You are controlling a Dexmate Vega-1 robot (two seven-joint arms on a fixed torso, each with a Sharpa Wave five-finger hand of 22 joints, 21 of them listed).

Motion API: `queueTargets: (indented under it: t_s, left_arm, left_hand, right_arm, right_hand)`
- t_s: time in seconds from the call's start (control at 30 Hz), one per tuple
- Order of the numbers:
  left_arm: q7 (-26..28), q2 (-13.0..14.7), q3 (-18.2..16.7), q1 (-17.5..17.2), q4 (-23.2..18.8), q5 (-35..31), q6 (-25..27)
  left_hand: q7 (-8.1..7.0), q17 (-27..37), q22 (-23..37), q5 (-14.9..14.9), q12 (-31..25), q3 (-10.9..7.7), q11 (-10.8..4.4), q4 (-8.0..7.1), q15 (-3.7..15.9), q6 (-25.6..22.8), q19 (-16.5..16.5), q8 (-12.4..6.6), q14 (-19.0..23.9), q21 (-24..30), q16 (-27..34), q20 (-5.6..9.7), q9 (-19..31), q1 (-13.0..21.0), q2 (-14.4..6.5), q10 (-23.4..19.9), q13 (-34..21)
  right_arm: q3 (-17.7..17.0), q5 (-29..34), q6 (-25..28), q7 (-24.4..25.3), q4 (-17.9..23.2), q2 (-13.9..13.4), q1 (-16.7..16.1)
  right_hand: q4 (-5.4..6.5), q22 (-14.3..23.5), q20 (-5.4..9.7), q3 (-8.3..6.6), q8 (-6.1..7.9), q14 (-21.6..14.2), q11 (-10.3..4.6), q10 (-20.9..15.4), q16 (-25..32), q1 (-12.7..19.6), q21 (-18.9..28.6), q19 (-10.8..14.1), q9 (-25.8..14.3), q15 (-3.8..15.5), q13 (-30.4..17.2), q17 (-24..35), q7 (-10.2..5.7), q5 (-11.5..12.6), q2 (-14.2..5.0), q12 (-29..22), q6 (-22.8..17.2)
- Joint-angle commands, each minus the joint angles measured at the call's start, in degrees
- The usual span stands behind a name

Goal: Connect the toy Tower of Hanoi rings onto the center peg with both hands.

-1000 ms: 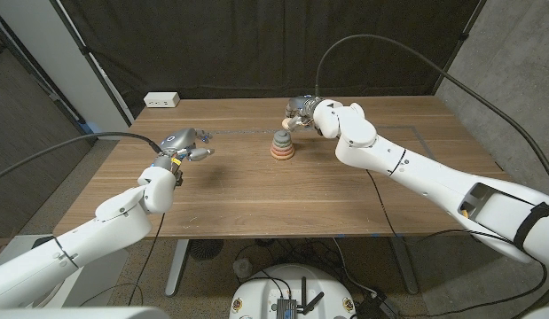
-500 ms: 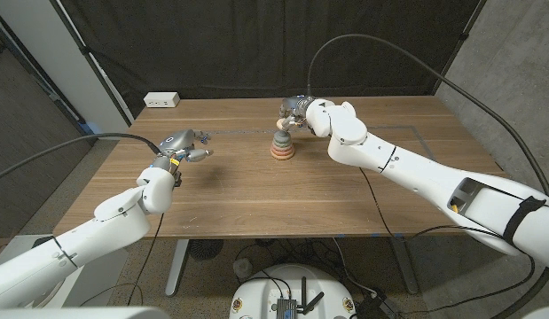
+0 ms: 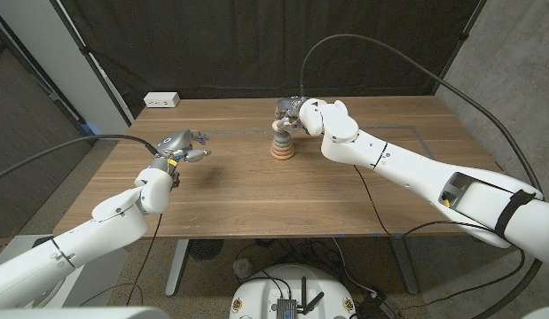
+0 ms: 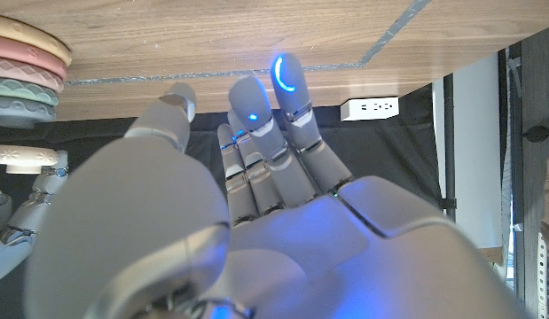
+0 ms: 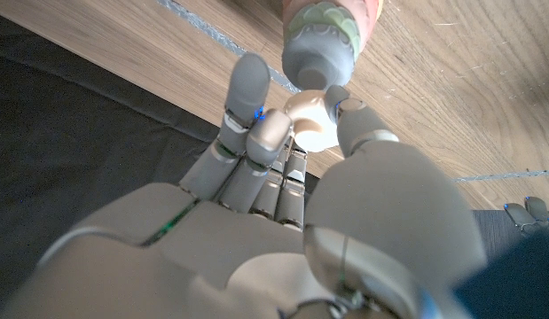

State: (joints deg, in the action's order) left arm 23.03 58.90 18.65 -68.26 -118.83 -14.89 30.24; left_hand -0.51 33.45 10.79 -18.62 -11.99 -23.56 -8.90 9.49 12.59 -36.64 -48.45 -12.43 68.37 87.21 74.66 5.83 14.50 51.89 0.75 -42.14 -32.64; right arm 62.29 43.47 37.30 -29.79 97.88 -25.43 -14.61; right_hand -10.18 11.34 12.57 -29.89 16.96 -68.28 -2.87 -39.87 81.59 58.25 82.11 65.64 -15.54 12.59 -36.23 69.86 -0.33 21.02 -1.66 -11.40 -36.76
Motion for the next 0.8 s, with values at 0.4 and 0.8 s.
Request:
queueTargets:
  t_s: [0.4, 0.8]
  left_arm:
    - [0.6, 0.1, -0.6, -0.8, 0.2, 0.8, -0.4]
    - [0.7, 0.1, -0.6, -0.8, 0.4, 1.1, -0.5]
  left_hand:
    - [0.43, 0.2, 0.1, 0.1, 0.2, -0.60, -0.26, -0.03, 0.03, 0.0, -0.4, 0.15, 0.5, 0.4, 0.4, 6.19, 0.3, 0.3, 0.3, -0.5, 0.1]
    - [0.35, 0.0, 0.1, 0.2, 0.1, -0.69, -0.21, -0.04, 0.02, -0.1, -0.4, 0.15, 0.2, 0.5, 0.1, 6.20, 0.3, 0.3, 0.3, -0.6, 0.1]
  right_arm:
    - [2.5, -2.2, 1.6, -2.3, -4.4, 1.5, 3.0]
    - [3.3, -3.5, 1.7, -1.6, -5.3, 1.5, 3.5]
  right_hand:
    - [0.74, 0.3, 0.25, -1.18, -0.04, -0.3, -3.13, -4.0, 0.5, 0.6, 0.0, 0.4, -0.3, 0.02, -0.1, 0.1, -1.53, 0.5, -0.90, -0.1, -1.9]
    - [0.76, 0.1, 0.25, -1.20, -0.10, -0.3, -3.05, -3.9, 0.7, 0.5, -0.1, 0.2, -0.4, 0.02, -0.2, 0.2, -1.53, 0.6, -0.91, -0.2, -2.0]
